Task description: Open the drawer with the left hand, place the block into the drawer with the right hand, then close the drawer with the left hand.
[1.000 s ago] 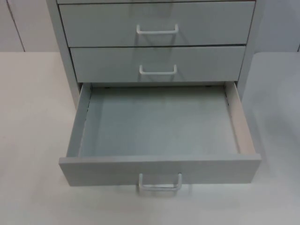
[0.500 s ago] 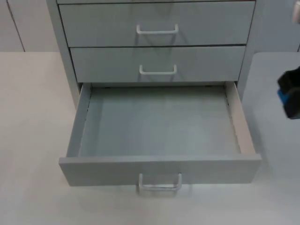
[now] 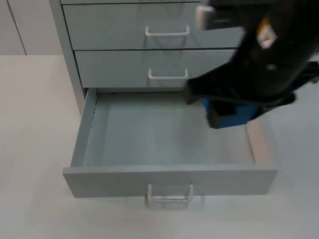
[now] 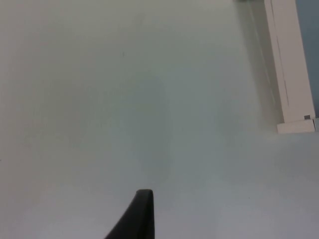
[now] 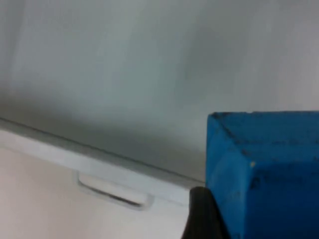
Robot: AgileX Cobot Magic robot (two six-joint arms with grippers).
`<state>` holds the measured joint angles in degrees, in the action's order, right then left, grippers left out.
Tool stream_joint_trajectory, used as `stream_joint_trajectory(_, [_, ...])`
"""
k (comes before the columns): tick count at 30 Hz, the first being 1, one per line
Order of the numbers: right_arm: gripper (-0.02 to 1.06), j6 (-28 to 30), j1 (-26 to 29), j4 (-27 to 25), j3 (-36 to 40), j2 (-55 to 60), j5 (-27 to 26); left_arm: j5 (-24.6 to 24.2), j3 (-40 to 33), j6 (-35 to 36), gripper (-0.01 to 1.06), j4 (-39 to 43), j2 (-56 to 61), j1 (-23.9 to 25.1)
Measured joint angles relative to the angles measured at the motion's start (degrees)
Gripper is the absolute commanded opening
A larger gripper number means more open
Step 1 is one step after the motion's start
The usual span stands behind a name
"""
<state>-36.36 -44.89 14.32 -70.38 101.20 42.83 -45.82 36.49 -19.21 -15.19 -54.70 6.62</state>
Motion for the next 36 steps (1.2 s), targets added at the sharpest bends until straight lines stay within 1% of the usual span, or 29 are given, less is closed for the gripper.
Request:
stream_joint_trajectory(3, [0.00,-3.8,-1.3,1.7,-5.0,5.7,0.3,0.0,0.0,0.0,1.05,0.0,0.0,0.0])
stream_joint_trajectory(4, [0.00,-3.8,-1.3,1.7,-5.0,5.7,0.3,0.0,0.0,0.0,1.05,0.0,0.0,0.0])
stream_joint_trajectory(6, [0.00,-5.8,-2.0,2.7,-7.5,9.3,-0.7,-0.1,0.0,0.0,1.05,-0.2,0.0,0.0])
stream_joint_trajectory(8, [0.00,-8.3,-2.6,4.7,-8.7,13.0,-1.7,-0.3,0.0,0.0,1.05,-0.3,0.0,0.0])
stream_joint_trajectory(10, [0.00,-9.0,-2.6,5.2,-8.8,14.0,-2.1,-0.3,0.0,0.0,1.05,-0.3,0.0,0.0])
stream_joint_trajectory(13, [0.00,-11.6,-2.6,7.4,-8.9,16.9,-3.2,-0.3,0.0,0.0,1.05,-0.6,0.0,0.0])
stream_joint_trajectory(14, [0.00,-11.6,-2.6,7.4,-8.9,16.9,-3.2,-0.3,0.0,0.0,1.05,-0.6,0.0,0.0])
stream_joint_trajectory(18, [0.00,-13.5,-1.6,8.2,-8.9,19.8,-6.7,-0.4,0.0,0.0,1.05,-0.7,0.0,0.0])
stream_joint_trajectory(19, [0.00,-13.5,-1.6,8.2,-8.9,19.8,-6.7,-0.4,0.0,0.0,1.05,-0.7,0.0,0.0])
stream_joint_trajectory(24, [0.00,-15.5,0.2,9.1,-8.9,22.2,-10.1,-0.3,0.0,0.0,1.05,-0.8,0.0,0.0])
stream_joint_trajectory(32, [0.00,-15.9,0.8,9.2,-8.9,23.9,-13.8,-0.1,0.0,0.0,1.05,-0.8,0.0,0.0])
stream_joint_trajectory(34, [0.05,-15.9,0.8,9.2,-9.0,24.3,-14.3,-0.1,0.0,0.0,1.05,-0.8,0.0,0.0])
stream_joint_trajectory(35, [0.11,-15.9,0.8,9.2,-9.0,24.3,-14.3,-0.1,0.0,0.0,1.05,-0.8,0.0,0.0])
stream_joint_trajectory(36, [0.11,-15.9,0.9,9.2,-9.0,24.4,-14.4,-0.1,0.0,0.0,1.05,-0.8,0.0,0.0])
